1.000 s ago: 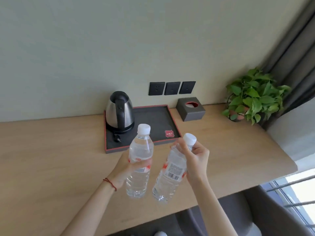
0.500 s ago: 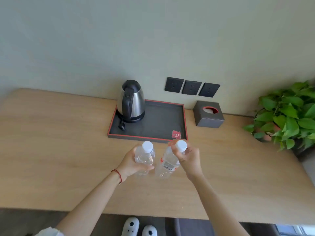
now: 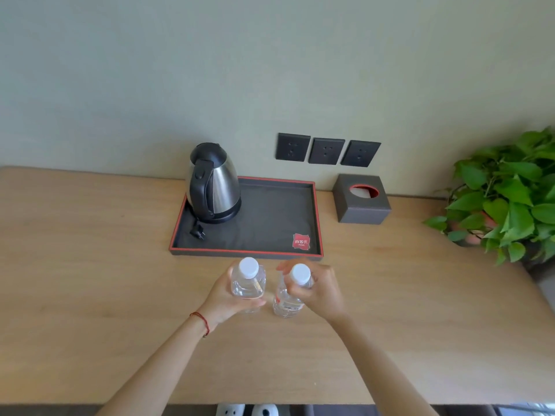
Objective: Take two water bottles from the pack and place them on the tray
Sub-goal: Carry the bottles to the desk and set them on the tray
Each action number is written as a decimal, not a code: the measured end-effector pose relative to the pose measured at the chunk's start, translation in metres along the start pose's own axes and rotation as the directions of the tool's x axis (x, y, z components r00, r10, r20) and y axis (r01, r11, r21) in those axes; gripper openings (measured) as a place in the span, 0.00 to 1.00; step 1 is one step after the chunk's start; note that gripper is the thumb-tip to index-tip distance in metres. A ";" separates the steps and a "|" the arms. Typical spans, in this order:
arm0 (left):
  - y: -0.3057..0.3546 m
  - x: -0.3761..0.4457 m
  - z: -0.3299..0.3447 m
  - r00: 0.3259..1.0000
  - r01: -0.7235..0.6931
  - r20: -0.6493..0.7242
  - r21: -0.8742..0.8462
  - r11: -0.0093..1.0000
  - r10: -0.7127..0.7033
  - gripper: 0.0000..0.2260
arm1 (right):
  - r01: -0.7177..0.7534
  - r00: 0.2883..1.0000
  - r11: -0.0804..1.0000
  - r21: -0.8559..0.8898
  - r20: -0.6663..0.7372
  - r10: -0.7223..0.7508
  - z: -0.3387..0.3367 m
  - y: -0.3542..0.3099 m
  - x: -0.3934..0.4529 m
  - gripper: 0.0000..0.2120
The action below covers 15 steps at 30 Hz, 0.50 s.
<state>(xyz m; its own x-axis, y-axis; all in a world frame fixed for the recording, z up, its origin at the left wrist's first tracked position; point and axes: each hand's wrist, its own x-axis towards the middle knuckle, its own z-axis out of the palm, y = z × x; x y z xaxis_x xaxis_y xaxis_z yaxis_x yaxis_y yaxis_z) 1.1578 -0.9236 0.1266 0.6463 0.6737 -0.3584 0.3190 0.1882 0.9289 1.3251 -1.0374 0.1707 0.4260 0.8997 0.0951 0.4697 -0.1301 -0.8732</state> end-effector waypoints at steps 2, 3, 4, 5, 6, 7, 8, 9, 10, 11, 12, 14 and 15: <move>0.001 -0.001 -0.002 0.999 -0.001 0.051 -0.019 1.000 0.002 0.33 | 0.041 0.999 0.997 -0.059 -0.009 -0.041 -0.002 -0.004 0.000 0.10; 0.004 -0.002 -0.004 0.998 -0.008 0.065 -0.025 1.000 0.009 0.37 | 0.045 0.999 0.993 -0.106 -0.021 -0.048 -0.005 -0.005 -0.001 0.12; 0.009 -0.002 -0.009 0.997 -0.034 0.066 -0.027 0.999 0.036 0.42 | 0.048 0.998 0.985 -0.168 -0.040 -0.056 -0.007 -0.007 -0.002 0.15; 0.016 -0.003 -0.013 0.994 -0.085 0.071 -0.023 0.996 0.087 0.45 | 0.048 0.996 0.968 -0.247 -0.063 -0.065 -0.010 -0.009 -0.003 0.18; 0.025 -0.003 -0.018 0.984 -0.153 0.092 -0.009 0.988 0.153 0.46 | 0.029 0.995 0.940 -0.340 -0.081 -0.060 -0.012 -0.011 -0.004 0.21; 0.036 -0.003 -0.022 0.969 -0.216 0.126 0.018 0.976 0.212 0.43 | -0.017 0.996 0.903 -0.430 -0.089 -0.024 -0.013 -0.014 -0.005 0.23; 0.047 -0.003 -0.023 0.954 -0.265 0.160 0.062 0.962 0.253 0.38 | -0.080 0.995 0.859 -0.505 -0.091 0.040 -0.012 -0.018 -0.004 0.24; 0.057 -0.001 -0.023 0.943 -0.301 0.181 0.110 0.947 0.279 0.31 | -0.139 0.990 0.816 -0.562 -0.092 0.105 -0.010 -0.021 -0.004 0.24; 0.064 0.000 -0.021 0.937 -0.326 0.184 0.150 0.933 0.298 0.24 | -0.177 0.984 0.781 -0.599 -0.094 0.150 -0.007 -0.023 -0.003 0.24; 0.070 0.003 -0.017 0.930 -0.351 0.177 0.173 0.920 0.321 0.17 | -0.199 0.980 0.761 -0.618 -0.101 0.174 -0.003 -0.024 -0.002 0.24; 0.073 0.005 -0.012 0.926 -0.368 0.165 0.191 0.910 0.339 0.11 | -0.212 0.977 0.762 -0.612 -0.112 0.182 0.000 -0.024 -0.001 0.23; 0.072 0.006 -0.001 0.932 -0.359 0.124 0.213 0.909 0.339 0.11 | -0.215 0.977 0.828 -0.519 -0.122 0.177 0.004 -0.025 0.001 0.19; 0.069 0.005 0.003 0.939 -0.342 0.094 0.204 0.917 0.330 0.14 | -0.202 0.979 0.870 -0.450 -0.113 0.169 0.004 -0.026 0.002 0.17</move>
<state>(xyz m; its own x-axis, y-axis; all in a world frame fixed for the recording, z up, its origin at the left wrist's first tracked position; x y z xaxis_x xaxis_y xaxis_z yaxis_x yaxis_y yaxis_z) 1.1849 -0.9094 0.1888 0.7774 0.6278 -0.0393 0.2131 -0.2041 0.9555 1.3111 -1.0307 0.1918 0.5840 0.8117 -0.0004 0.6703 -0.4825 -0.5638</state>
